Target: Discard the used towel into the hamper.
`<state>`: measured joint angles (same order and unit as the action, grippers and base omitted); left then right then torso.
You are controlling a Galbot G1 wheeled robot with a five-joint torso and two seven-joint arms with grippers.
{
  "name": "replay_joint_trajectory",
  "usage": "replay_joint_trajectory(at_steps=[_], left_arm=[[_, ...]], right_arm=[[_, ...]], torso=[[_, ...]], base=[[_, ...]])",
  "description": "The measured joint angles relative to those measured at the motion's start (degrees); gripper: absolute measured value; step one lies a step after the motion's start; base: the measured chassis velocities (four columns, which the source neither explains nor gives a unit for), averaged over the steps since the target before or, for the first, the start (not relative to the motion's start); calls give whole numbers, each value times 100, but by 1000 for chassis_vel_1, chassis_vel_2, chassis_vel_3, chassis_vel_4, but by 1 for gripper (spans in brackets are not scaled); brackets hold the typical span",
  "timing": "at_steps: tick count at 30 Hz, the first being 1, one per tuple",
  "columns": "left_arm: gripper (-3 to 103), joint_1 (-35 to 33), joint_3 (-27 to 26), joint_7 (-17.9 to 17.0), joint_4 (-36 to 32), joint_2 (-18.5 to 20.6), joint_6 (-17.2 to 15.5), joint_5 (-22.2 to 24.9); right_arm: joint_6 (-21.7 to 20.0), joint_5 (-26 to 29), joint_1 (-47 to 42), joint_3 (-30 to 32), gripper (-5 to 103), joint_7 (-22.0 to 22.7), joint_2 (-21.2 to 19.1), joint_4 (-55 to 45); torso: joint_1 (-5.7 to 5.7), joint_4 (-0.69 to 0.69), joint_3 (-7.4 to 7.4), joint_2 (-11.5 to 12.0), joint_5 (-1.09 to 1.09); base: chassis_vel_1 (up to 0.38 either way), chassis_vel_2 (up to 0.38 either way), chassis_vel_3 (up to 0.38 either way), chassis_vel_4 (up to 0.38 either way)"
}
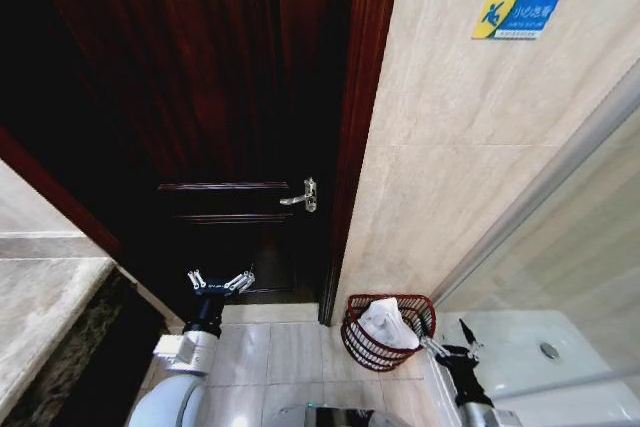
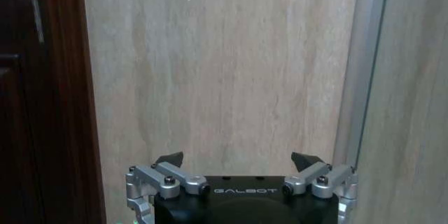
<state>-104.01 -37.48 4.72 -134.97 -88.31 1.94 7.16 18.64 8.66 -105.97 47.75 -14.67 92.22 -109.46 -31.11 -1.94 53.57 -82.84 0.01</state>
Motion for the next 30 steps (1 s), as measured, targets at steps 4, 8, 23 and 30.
replay_joint_trajectory(at_steps=[4, 8, 23, 30], left_arm=[[100, 0, 0, 0, 0, 0, 0, 0], [100, 0, 0, 0, 0, 0, 0, 0], [100, 0, 0, 0, 0, 0, 0, 0], [100, 0, 0, 0, 0, 0, 0, 0]], right_arm=[[-228, 313, 150, -11, 100, 3, -2, 92], [-523, 697, 462, 35, 100, -3, -3, 243], [-852, 1381, 1737, -76, 100, -24, -569, 992], [-670, 1026, 1456, -64, 100, -61, -256, 892]], torso=[[0, 1, 0, 0, -1], [0, 3, 0, 0, -1], [-1, 2, 1, 1, -1], [-1, 2, 1, 1, -2]], base=[[0, 0, 0, 0], [0, 0, 0, 0], [0, 0, 0, 0], [0, 0, 0, 0]])
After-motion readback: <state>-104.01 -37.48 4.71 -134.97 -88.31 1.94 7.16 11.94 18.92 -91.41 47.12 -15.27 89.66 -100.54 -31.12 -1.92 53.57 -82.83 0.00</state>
